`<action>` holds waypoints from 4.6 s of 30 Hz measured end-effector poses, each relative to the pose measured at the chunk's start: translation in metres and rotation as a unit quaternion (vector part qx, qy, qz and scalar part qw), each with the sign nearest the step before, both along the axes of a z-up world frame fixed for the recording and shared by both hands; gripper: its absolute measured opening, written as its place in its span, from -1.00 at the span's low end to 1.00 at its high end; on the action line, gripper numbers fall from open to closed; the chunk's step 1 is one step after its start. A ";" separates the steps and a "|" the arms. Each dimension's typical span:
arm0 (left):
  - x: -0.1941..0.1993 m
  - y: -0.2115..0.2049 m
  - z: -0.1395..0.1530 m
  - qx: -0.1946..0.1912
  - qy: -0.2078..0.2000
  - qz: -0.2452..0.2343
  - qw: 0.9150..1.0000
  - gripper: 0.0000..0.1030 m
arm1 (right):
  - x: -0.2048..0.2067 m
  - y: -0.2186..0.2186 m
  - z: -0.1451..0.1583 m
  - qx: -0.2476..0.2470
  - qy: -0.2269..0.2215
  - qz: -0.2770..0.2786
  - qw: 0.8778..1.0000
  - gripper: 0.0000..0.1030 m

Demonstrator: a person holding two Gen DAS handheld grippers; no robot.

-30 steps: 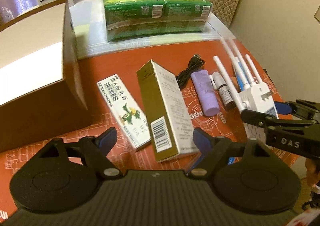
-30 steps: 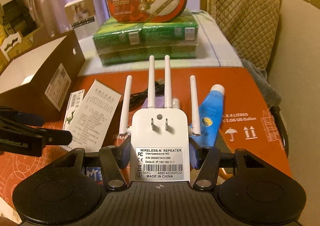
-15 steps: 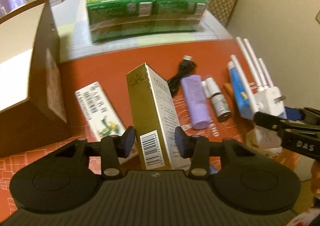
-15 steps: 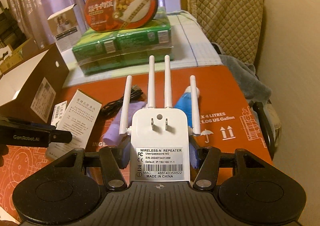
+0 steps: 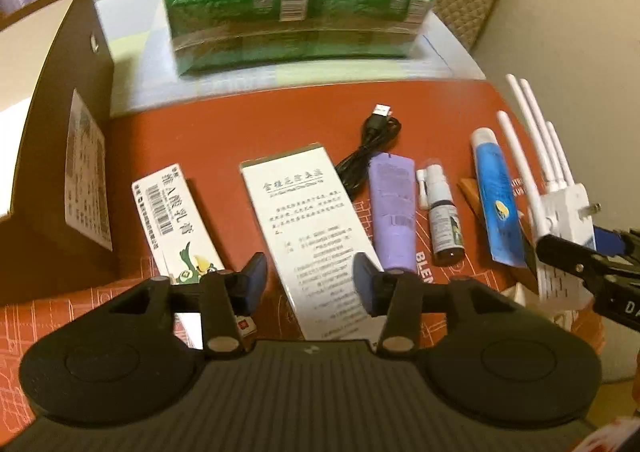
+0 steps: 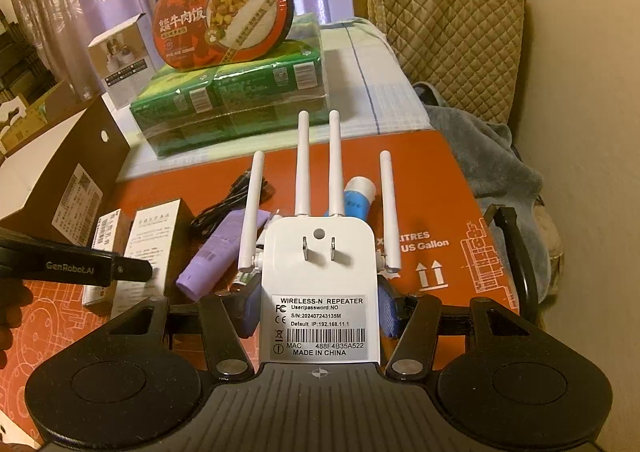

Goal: Organize rigid objects
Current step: 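Lift the repeater with the right gripper while the left gripper grasps the white instruction leaflet, then carry the repeater with the right gripper while the left gripper carries the leaflet to the open box, then open the right gripper releasing the repeater while the left gripper releases the leaflet into the box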

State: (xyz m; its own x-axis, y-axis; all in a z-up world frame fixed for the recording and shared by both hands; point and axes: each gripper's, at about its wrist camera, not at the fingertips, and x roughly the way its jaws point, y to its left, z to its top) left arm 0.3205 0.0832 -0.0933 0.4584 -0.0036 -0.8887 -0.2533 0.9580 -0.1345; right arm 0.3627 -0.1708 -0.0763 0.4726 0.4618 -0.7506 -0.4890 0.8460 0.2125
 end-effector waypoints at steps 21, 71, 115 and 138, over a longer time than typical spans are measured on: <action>0.029 -0.025 -0.014 0.080 0.037 0.038 0.995 0.14 | 0.023 -0.014 -0.004 0.009 0.006 0.029 1.000 0.02; -0.149 0.185 0.141 0.145 -0.132 0.193 0.961 0.10 | -0.044 0.265 0.087 0.116 -0.002 0.230 0.966 0.02; -0.126 0.346 0.043 0.125 -0.038 0.142 0.981 0.19 | -0.039 0.410 0.028 -0.017 0.040 0.107 0.993 0.02; -0.141 0.319 0.069 0.112 -0.058 0.154 0.980 0.24 | -0.051 0.390 0.041 -0.001 0.024 0.130 0.991 0.47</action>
State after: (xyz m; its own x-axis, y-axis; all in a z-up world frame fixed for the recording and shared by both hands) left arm 0.1790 0.4026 -0.0241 0.5053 0.3408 -0.7928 -0.5309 0.8470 0.0258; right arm 0.3122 0.2193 -0.0357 0.3017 0.5616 -0.7704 -0.6801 0.6931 0.2389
